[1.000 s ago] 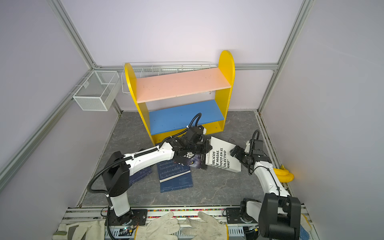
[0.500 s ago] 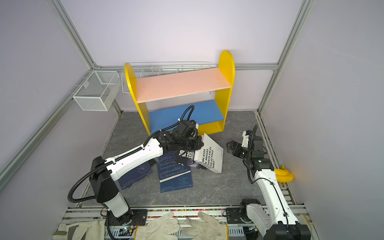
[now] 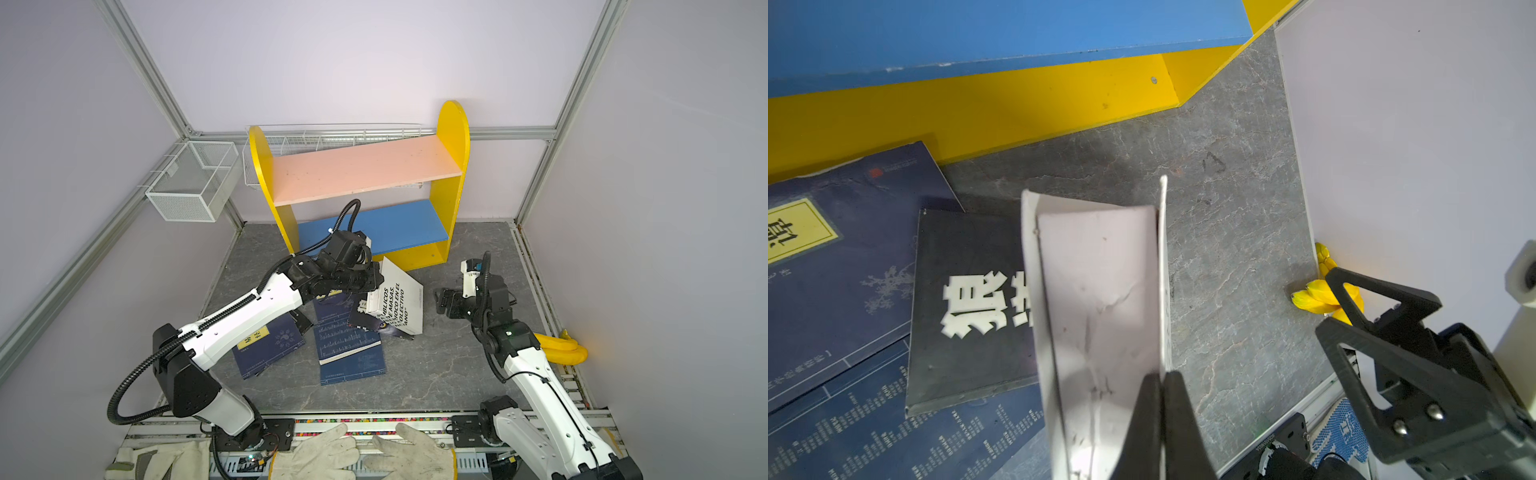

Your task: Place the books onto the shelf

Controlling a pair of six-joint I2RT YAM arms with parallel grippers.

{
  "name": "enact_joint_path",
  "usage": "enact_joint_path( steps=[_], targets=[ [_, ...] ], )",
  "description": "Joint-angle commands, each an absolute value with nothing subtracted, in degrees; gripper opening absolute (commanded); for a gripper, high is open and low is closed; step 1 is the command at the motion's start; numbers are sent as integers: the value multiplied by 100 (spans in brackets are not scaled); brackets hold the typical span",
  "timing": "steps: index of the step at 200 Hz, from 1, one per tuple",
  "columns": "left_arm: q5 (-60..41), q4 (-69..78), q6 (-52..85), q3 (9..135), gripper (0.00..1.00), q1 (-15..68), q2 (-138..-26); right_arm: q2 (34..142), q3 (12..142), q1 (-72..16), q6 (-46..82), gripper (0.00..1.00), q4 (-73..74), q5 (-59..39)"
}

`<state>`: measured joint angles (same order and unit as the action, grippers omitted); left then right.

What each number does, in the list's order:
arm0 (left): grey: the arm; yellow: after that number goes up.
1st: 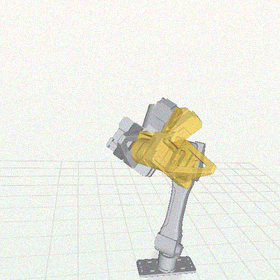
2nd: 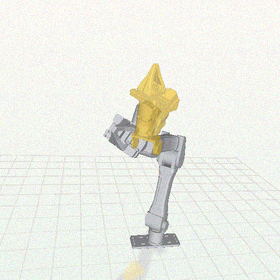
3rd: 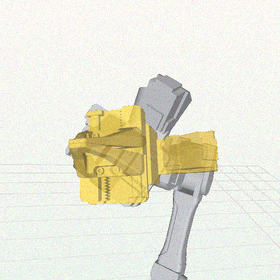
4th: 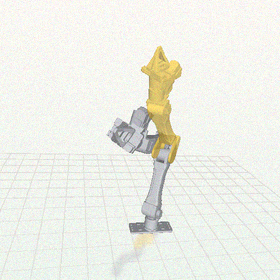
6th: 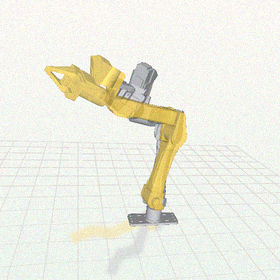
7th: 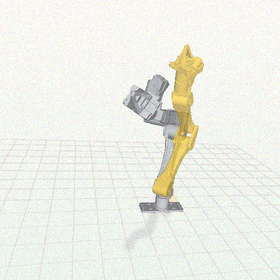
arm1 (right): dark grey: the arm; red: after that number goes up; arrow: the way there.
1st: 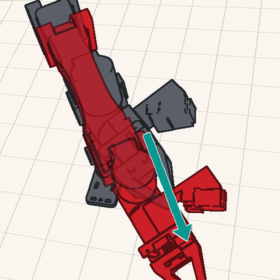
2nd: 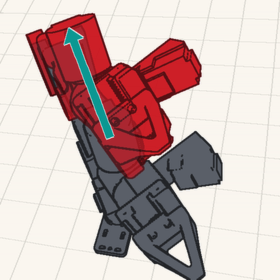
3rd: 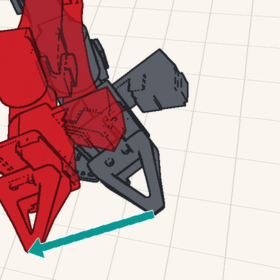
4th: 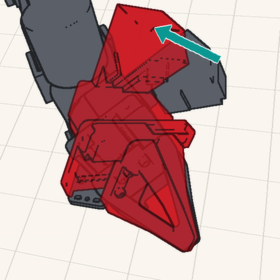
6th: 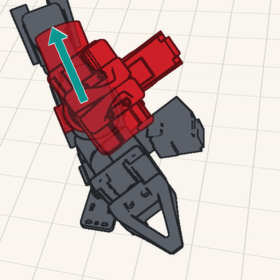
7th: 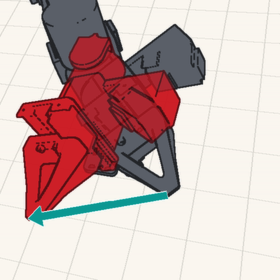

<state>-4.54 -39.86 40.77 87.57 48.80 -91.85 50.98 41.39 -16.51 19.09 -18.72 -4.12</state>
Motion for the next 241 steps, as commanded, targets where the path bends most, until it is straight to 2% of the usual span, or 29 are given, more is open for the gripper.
enact_joint_path(
  steps=[1,69,150,169,178,241],
  targets=[
    [-373,-4063,3943,8668,0,4828,-8989,5100,4023,-1801,1727,91,-1644,-125],
    [-457,-4349,3738,8788,0,4614,-9079,4721,3925,-2346,1360,91,-1677,145],
    [74,-4508,3783,8818,0,4552,-9039,5457,4165,-3450,1277,92,-1056,493],
    [48,-4496,3797,8809,0,4544,-9076,5613,4197,-3783,1122,92,-1038,814],
    [3,-4497,3797,8822,0,4536,-9108,5604,4134,-3932,1082,88,-971,1020],
    [-272,-4683,3671,9168,0,4517,-9358,5595,3678,-4767,947,88,-413,2070]
  ],
)
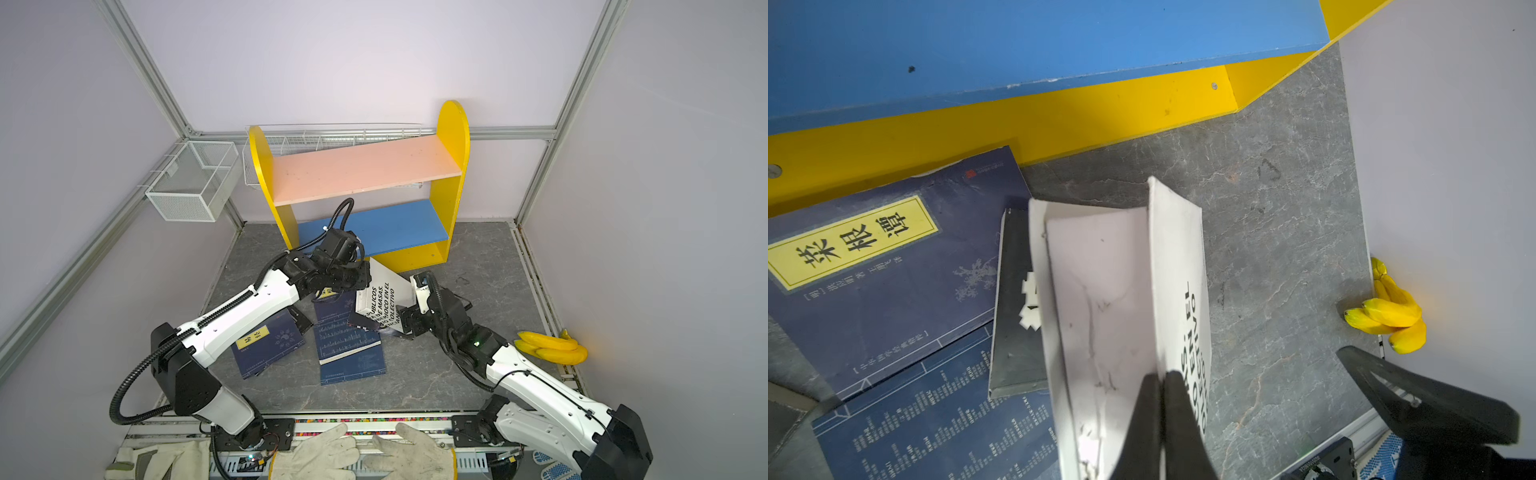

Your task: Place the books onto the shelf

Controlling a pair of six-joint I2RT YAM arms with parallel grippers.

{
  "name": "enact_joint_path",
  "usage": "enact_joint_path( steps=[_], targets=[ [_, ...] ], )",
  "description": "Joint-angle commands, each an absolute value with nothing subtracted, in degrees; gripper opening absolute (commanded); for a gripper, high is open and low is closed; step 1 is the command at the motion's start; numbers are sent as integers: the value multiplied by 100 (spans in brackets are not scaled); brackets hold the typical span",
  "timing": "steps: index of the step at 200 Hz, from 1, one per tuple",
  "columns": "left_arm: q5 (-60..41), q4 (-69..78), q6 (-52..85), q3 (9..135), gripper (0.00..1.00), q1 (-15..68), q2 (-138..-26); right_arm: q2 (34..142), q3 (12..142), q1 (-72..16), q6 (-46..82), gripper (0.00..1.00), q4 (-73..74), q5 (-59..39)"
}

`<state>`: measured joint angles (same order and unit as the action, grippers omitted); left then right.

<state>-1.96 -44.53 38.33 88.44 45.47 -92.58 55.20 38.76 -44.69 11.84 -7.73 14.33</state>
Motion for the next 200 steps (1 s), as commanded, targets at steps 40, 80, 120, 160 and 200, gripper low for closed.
enact_joint_path(
  steps=[40,80,120,160,200],
  targets=[
    [-345,-4945,3568,9519,0,4487,-9523,5773,3408,-5297,760,88,-66,3021],
    [-523,-5209,3572,9897,0,4482,-9695,5940,3252,-5668,553,88,304,3449],
    [-623,-5352,3677,10137,0,4482,-9826,6148,3138,-6310,415,88,750,4049],
    [-759,-5383,3768,10180,0,4482,-9813,6575,2980,-6624,398,88,1493,4461],
    [-872,-5474,3855,10249,0,4482,-9826,7250,3066,-6776,115,89,2329,4699]
  ],
)
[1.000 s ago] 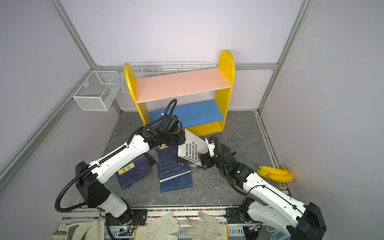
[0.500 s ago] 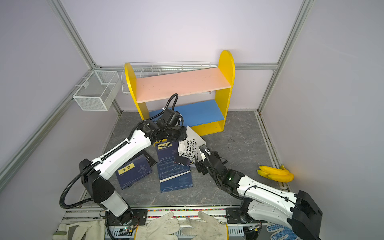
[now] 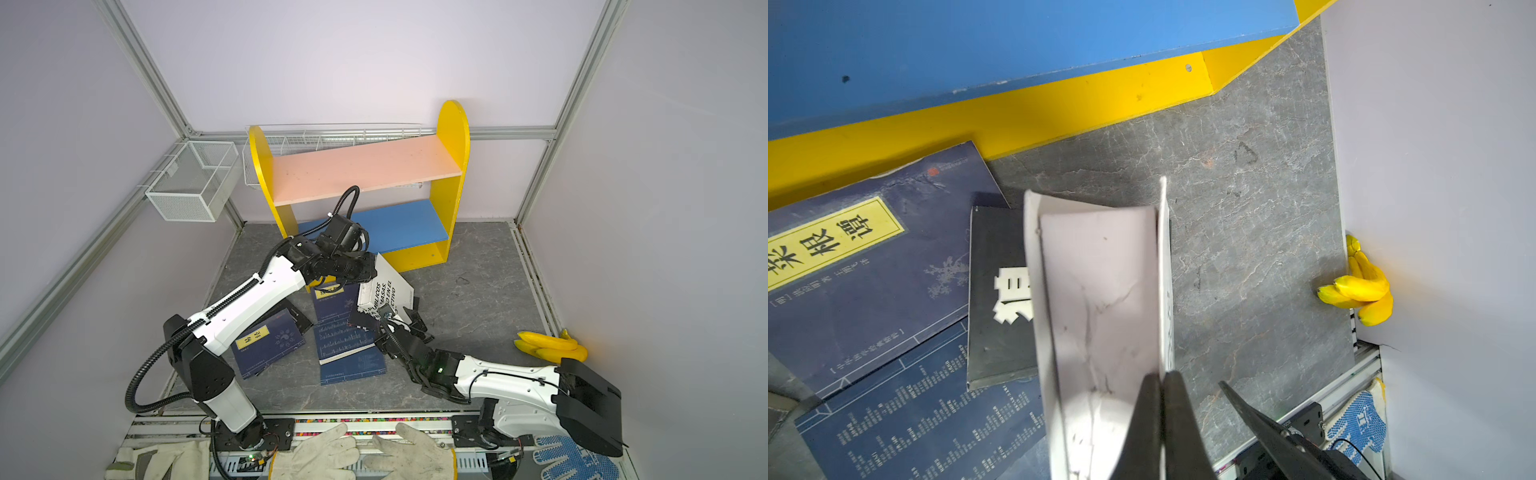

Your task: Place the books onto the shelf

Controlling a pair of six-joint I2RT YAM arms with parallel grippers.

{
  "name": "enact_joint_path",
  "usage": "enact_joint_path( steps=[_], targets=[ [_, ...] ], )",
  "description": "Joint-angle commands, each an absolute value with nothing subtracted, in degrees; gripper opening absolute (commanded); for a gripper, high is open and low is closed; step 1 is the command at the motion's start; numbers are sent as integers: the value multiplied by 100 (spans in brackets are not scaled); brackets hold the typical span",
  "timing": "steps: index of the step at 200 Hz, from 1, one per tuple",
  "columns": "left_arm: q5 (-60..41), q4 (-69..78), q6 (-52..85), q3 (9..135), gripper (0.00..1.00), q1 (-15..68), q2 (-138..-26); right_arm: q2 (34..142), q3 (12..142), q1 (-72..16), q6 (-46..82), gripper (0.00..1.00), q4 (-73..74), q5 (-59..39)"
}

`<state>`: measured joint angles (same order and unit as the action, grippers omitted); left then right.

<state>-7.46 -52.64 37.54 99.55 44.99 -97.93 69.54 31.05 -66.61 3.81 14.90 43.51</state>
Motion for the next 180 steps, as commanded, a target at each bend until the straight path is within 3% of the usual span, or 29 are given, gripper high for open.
enact_joint_path(
  steps=[1,46,94,139,180],
  targets=[
    [-876,-5471,3856,10249,0,4482,-9826,7277,3067,-6776,110,89,2351,4718],
    [-1070,-5417,4002,10223,0,4482,-9809,8022,3178,-6813,0,89,3127,5453],
    [-1025,-5534,3975,10244,0,4482,-9824,8151,3346,-6817,120,100,3089,5758],
    [-1005,-5563,3958,10305,0,4481,-9828,8143,3366,-6812,219,71,2849,5800],
    [-908,-5669,3894,10409,0,4473,-9809,8050,3472,-6812,360,58,2602,5857]
  ],
)
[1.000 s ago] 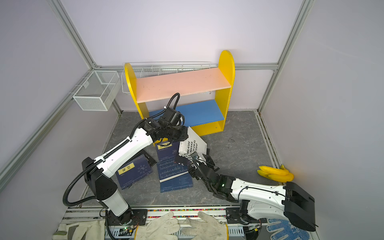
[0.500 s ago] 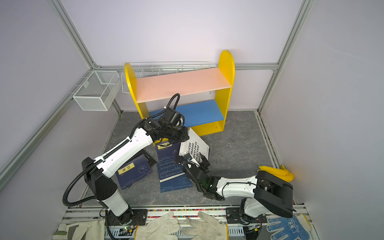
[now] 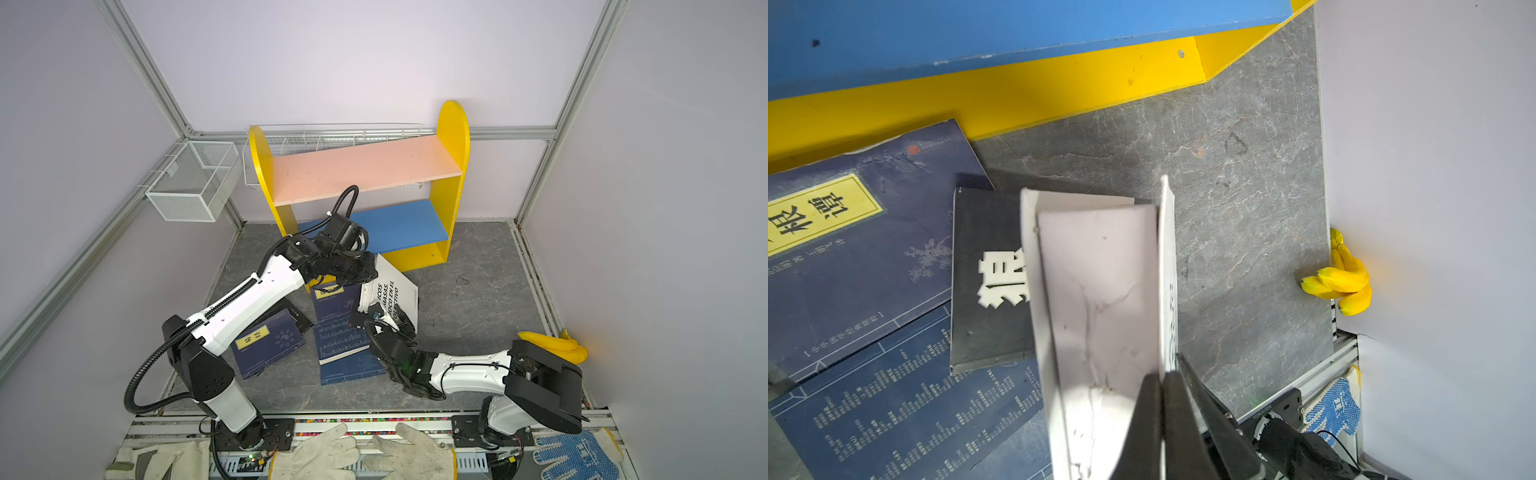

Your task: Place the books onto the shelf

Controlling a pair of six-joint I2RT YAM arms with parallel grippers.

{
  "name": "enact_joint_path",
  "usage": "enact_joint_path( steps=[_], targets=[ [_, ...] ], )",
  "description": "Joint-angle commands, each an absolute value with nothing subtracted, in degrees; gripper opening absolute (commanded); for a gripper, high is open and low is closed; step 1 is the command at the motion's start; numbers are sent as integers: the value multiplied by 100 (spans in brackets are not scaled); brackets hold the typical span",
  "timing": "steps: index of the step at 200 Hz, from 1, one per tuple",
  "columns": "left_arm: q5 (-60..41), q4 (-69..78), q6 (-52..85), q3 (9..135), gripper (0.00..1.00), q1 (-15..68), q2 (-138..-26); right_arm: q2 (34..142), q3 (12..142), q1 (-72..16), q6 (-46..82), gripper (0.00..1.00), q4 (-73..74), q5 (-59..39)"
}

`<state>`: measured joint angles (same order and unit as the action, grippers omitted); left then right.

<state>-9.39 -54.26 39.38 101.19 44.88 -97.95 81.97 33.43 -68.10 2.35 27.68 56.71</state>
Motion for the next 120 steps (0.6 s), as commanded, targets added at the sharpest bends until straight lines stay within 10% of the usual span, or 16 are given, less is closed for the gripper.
enact_joint_path(
  steps=[1,72,120],
  targets=[
    [-902,-5669,3889,10412,0,4473,-9805,8042,3476,-6812,356,58,2597,5855],
    [-575,-5739,3688,10435,54,4456,-9471,7400,3551,-6730,412,45,2186,5507],
    [-57,-5638,3395,10314,69,4447,-8892,6922,3794,-6421,702,44,1438,4593]
  ],
)
